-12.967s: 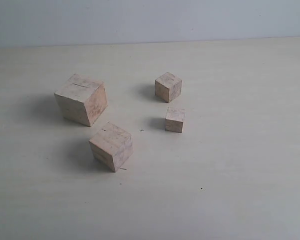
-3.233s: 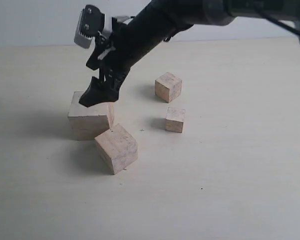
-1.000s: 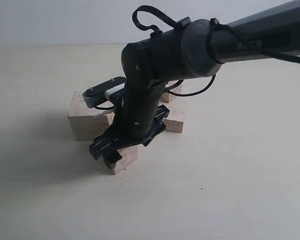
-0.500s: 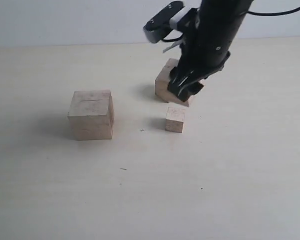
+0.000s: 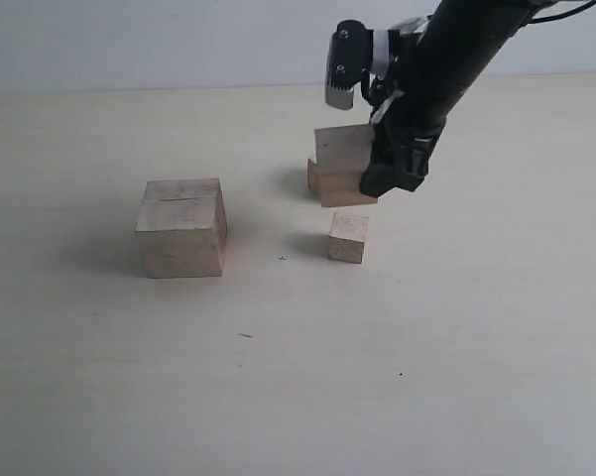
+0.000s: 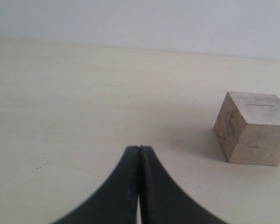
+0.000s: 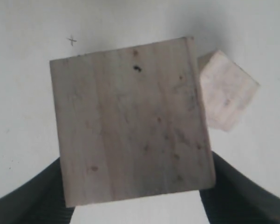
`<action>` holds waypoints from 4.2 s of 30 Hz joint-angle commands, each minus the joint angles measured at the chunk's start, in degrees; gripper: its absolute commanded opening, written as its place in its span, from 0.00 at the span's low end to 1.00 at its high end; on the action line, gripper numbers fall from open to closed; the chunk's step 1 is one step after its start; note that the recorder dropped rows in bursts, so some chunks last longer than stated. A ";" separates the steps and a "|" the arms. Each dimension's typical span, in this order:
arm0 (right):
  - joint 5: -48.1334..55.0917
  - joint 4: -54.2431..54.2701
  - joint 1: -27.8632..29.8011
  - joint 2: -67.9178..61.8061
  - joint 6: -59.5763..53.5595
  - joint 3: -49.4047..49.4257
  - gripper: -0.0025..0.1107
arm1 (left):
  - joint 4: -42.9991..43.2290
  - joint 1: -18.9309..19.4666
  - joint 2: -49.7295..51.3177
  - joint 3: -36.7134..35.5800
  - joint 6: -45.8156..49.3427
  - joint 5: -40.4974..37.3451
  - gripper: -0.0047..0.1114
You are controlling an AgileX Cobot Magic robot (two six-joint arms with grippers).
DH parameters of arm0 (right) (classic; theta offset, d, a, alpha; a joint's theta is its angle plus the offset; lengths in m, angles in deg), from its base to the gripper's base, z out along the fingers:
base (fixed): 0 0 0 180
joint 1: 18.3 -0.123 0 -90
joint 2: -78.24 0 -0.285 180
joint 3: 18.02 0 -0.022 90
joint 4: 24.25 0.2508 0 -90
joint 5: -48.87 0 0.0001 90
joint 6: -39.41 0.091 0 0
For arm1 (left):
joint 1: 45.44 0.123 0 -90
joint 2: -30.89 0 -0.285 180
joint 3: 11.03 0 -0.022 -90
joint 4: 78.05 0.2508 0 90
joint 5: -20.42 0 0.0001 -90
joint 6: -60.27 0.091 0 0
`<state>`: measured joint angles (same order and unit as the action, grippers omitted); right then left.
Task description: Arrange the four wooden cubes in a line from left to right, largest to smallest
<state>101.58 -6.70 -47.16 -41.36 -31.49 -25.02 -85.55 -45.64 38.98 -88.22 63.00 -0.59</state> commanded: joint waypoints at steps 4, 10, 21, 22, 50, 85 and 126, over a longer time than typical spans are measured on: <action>-0.76 17.28 0.14 -4.26 -24.33 -3.26 0.02 | -0.19 -0.41 -0.30 -0.02 0.04 0.45 0.04; 0.31 25.86 0.14 -9.94 -25.12 -8.48 0.02 | -0.19 -0.41 -0.30 -0.02 0.04 0.45 0.04; 0.89 28.58 -0.74 -16.15 -25.67 -9.52 0.02 | -0.19 -0.41 -0.30 -0.02 0.04 0.45 0.04; 0.34 29.10 -1.51 -17.01 -25.67 -9.52 0.02 | -0.19 -0.41 -0.30 -0.02 0.04 0.45 0.04; 1.54 23.78 -3.54 -21.12 -11.39 -9.28 0.02 | -0.19 -0.41 -0.30 -0.02 0.04 0.45 0.04; 1.87 16.54 -9.18 -22.17 2.00 -9.28 0.56 | -0.19 -0.41 -0.30 -0.02 0.04 0.45 0.04; 1.38 12.42 -9.35 -15.70 18.64 -9.28 0.66 | -0.19 -0.41 -0.30 -0.02 0.04 0.45 0.04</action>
<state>103.11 5.33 -56.21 -56.09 -13.47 -34.40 -85.55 -45.64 38.98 -88.22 63.00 -0.59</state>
